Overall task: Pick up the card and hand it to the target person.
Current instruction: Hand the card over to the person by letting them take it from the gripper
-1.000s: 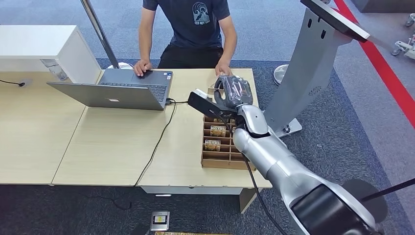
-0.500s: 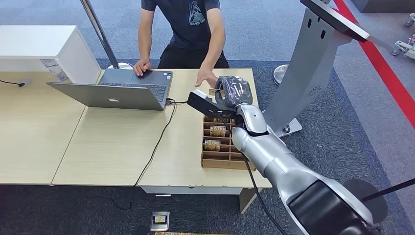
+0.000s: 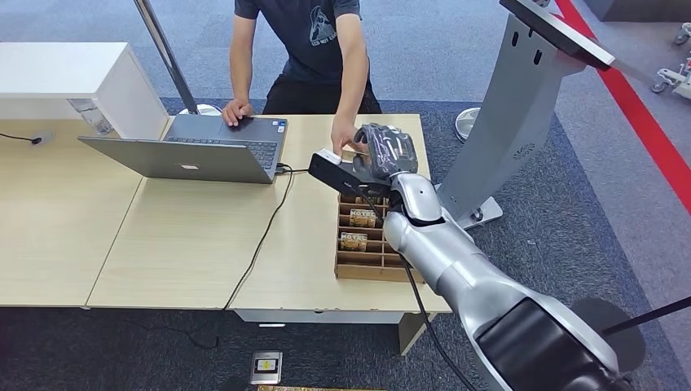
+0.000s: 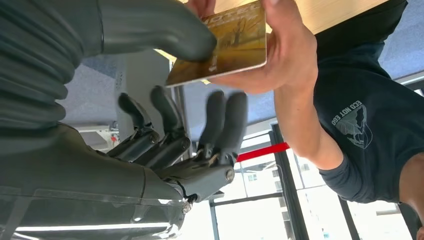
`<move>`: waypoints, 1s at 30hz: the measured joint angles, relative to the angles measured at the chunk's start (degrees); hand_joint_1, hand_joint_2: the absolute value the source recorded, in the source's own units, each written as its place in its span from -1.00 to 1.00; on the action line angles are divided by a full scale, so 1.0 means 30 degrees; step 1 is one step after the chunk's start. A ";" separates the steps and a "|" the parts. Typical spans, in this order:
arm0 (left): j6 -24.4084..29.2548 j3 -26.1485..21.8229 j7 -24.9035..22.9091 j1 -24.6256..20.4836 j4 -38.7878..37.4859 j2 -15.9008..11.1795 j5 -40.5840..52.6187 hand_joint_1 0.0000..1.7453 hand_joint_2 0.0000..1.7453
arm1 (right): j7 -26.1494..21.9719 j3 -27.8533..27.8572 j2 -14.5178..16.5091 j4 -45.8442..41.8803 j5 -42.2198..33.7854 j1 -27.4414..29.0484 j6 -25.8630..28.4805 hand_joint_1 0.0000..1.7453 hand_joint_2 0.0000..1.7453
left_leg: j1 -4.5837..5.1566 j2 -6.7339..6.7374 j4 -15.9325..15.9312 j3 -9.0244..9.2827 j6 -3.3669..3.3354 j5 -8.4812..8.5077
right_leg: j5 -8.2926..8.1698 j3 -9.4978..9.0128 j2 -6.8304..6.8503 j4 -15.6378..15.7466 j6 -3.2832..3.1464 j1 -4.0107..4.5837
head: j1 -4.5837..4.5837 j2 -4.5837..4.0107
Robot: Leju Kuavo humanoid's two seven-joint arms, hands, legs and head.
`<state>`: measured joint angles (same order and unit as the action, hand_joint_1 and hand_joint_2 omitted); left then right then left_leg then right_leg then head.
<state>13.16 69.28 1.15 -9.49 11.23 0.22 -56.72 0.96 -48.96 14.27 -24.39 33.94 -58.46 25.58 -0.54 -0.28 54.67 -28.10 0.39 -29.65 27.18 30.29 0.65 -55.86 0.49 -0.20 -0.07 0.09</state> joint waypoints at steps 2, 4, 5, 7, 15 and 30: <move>0.0007 0.0040 -0.0004 -0.0007 0.0000 0.0000 -0.0002 -1.00 -1.00 | 0.0000 -0.0029 0.0002 0.0064 -0.0004 -0.0013 0.0024 -1.00 1.00 | 0.0000 0.0000 0.0000 -0.0002 0.0000 0.0000 | 0.0000 0.0001 0.0000 0.0000 0.0000 0.0000 | 0.0000 0.0000; 0.0036 0.0051 -0.0020 -0.0024 0.0000 0.0000 -0.0100 -1.00 -1.00 | 0.0000 -0.0058 0.0002 0.0106 -0.0026 -0.0027 0.0049 -1.00 1.00 | 0.0000 0.0000 0.0000 -0.0002 0.0000 0.0000 | 0.0000 0.0001 0.0000 0.0000 0.0000 0.0000 | 0.0000 0.0000; 0.0053 0.0051 -0.0031 -0.0036 0.0000 0.0000 -0.0162 -1.00 -1.00 | -0.0002 -0.0069 0.0002 0.0128 -0.0040 -0.0041 0.0062 -1.00 1.00 | 0.0000 0.0000 0.0000 -0.0002 0.0000 0.0000 | 0.0000 0.0001 0.0000 0.0000 0.0000 0.0000 | 0.0000 0.0000; 0.0067 0.0047 -0.0045 -0.0054 0.0000 -0.0002 -0.0253 -1.00 -1.00 | -0.0022 -0.0084 0.0002 0.0173 -0.0084 -0.0070 0.0091 -1.00 1.00 | 0.0000 0.0000 0.0000 -0.0001 0.0000 0.0000 | 0.0000 0.0001 0.0000 0.0000 0.0000 0.0000 | 0.0000 0.0000; 0.0104 0.0045 0.0113 -0.0032 0.0000 -0.0007 -0.0599 -1.00 -1.00 | -0.2375 0.0559 -0.0022 0.0031 -0.3732 -0.0089 -0.0313 -1.00 1.00 | 0.0000 0.0001 0.0001 0.0002 0.0000 0.0000 | 0.0000 0.0002 0.0000 0.0000 0.0000 0.0000 | 0.0000 0.0000; 0.0306 0.0018 0.1057 0.0722 -0.0007 -0.0227 -0.1878 -1.00 -1.00 | -0.3473 0.3942 -0.4591 -0.9847 -1.6782 0.3892 -0.6875 -1.00 1.00 | 0.0020 0.0004 0.0011 0.0029 -0.0010 -0.0011 | 0.0002 -0.0004 -0.0013 0.0034 0.0003 -0.0007 | -0.0007 -0.0002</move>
<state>14.08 69.34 4.32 -7.32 11.21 -0.46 -62.35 -9.46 -37.13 0.49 -53.93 -16.40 -46.78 4.95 -0.48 -0.27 54.71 -28.02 0.36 -29.68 27.18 30.28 0.61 -55.76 0.50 -0.22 -0.09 0.08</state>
